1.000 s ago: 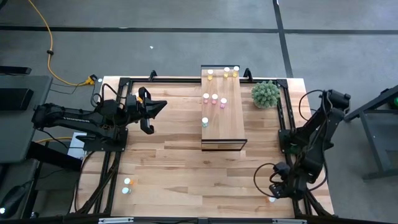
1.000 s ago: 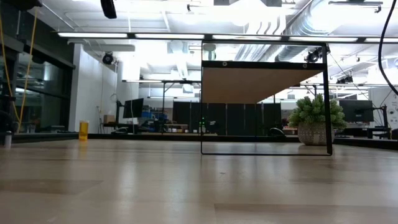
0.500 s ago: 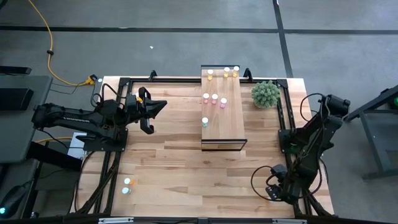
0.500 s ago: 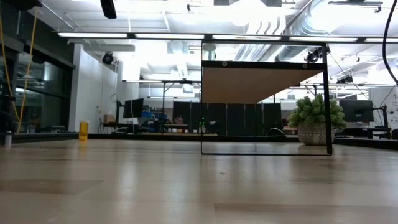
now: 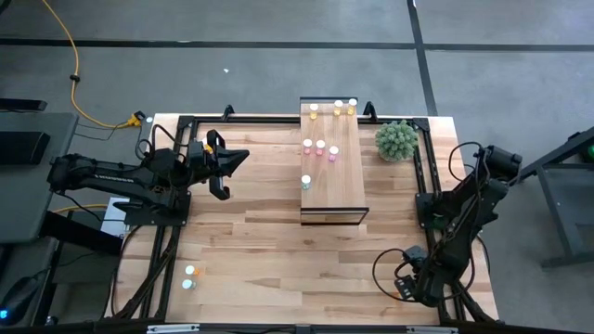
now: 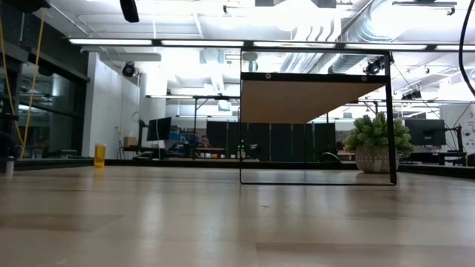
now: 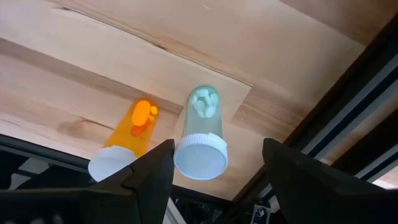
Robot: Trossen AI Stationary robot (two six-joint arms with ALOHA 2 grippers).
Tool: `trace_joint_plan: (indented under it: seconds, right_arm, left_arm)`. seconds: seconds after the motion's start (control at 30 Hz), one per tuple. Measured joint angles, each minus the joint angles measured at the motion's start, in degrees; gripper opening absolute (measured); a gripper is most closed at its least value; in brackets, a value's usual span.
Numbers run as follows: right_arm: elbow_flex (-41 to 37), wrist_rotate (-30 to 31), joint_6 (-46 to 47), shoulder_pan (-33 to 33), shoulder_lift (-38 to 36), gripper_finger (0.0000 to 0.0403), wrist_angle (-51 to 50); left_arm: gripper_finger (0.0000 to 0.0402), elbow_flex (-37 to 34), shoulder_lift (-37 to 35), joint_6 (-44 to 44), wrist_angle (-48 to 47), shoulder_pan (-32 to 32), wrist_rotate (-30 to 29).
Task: Pick and place medicine bottles onto shelf by color
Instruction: Put the right blue pill bottle on the shelf aligned with the other blue pill bottle
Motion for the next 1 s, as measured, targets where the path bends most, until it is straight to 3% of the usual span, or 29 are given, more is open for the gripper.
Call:
trace_joint_plan:
  seconds: [0.47,0.73,1.0]
  right_arm:
    - [0.00,-0.07,0.13,-1.11,0.02,0.0110,0.26]
    - [0.00,-0.13,-0.68,-1.11,-0.61,0.0108,1.78]
    - [0.00,3.00,-1.51,-1.07,-8.25,0.0108,-2.83]
  left_arm:
    - [0.0000,0.00,0.00,0.02,-0.04,0.00,0.00]
    - [0.0000,0.00,-0.01,0.48,-0.03,0.00,-0.02]
    - [0.0000,0.01,0.00,0.50,-0.03,0.00,-1.11]
